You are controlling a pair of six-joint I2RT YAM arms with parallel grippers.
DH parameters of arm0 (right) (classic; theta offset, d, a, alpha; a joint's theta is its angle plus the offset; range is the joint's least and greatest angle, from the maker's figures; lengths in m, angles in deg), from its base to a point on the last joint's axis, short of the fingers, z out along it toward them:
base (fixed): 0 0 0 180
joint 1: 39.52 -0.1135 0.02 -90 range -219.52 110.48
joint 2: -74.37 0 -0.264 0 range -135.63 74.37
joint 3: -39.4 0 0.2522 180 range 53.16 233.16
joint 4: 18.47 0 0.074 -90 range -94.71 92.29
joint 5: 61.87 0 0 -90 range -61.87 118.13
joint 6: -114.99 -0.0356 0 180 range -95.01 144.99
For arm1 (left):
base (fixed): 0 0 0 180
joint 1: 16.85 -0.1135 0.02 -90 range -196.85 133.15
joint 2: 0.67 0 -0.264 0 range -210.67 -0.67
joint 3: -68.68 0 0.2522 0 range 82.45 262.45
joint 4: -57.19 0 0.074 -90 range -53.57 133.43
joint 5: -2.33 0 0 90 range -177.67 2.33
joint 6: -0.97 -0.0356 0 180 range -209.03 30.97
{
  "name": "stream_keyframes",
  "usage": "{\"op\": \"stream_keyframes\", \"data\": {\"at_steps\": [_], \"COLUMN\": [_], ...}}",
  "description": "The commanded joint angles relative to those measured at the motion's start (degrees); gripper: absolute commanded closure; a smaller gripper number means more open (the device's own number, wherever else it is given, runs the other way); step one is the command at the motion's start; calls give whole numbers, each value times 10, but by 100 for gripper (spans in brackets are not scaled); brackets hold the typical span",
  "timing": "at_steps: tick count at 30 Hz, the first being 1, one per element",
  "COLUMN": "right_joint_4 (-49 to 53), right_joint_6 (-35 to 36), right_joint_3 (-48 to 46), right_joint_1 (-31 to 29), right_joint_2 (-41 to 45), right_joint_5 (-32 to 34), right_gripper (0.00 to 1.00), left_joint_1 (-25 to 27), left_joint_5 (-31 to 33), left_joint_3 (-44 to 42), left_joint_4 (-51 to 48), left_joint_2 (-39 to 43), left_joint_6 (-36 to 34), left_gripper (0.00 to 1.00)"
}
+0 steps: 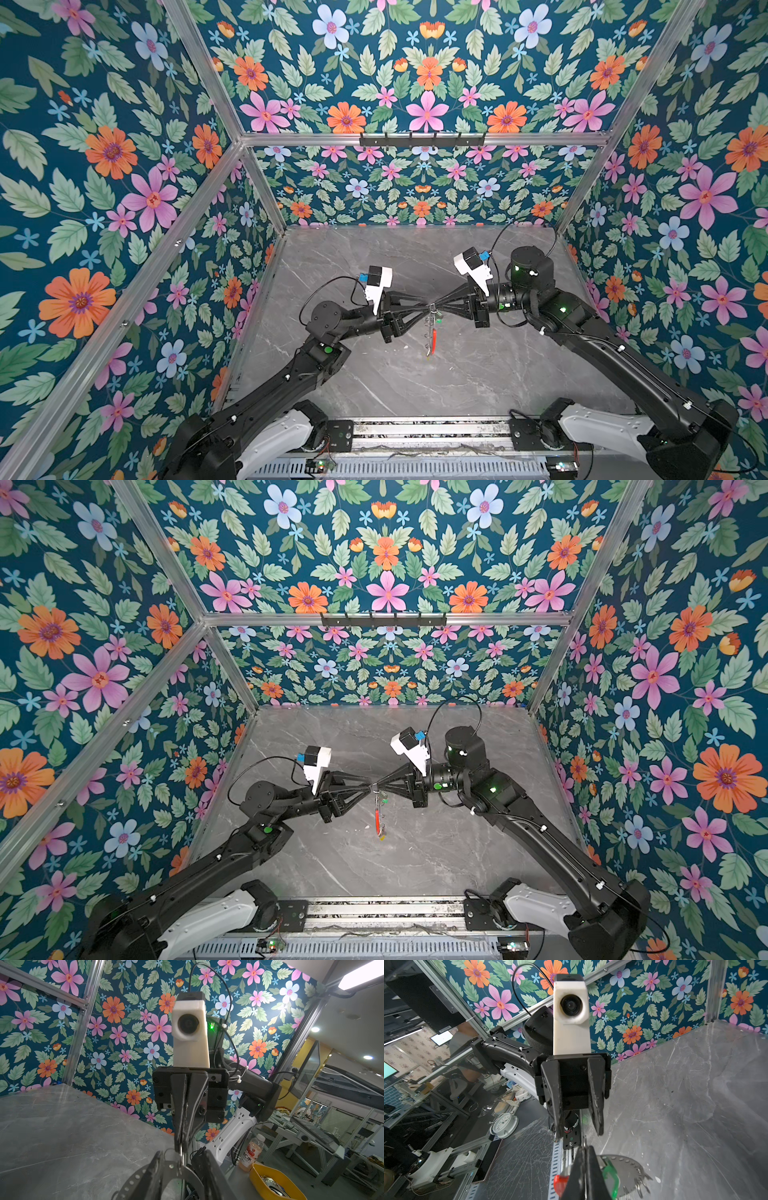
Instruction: Remove the keys from the keyring
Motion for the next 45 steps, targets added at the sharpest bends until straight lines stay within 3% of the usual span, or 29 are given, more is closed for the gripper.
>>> {"op": "stream_keyframes", "data": {"at_steps": [1, 10, 25, 34, 43, 45], "right_joint_4": [120, 200, 174, 165, 165, 164], "right_joint_6": [82, 136, 114, 106, 106, 105], "right_joint_3": [25, 67, 72, 77, 81, 83], "right_joint_1": [1, 1, 1, 0, -10, -11], "right_joint_2": [2, -13, -29, -30, -37, -39], "right_joint_5": [14, 11, 26, 35, 36, 39], "right_gripper": [100, 100, 100, 100, 100, 100], "left_joint_1": [0, 0, 3, 7, 7, 7], "left_joint_5": [-21, -59, -105, -97, -95, -95], "left_joint_3": [20, 78, 107, 114, 116, 117], "left_joint_4": [-118, -235, -234, -259, -257, -257], "left_joint_2": [4, -7, -40, -48, -50, -50], "left_joint_6": [-38, -74, -59, -73, -77, -77], "left_gripper": [69, 67, 78, 78, 82, 87]}}
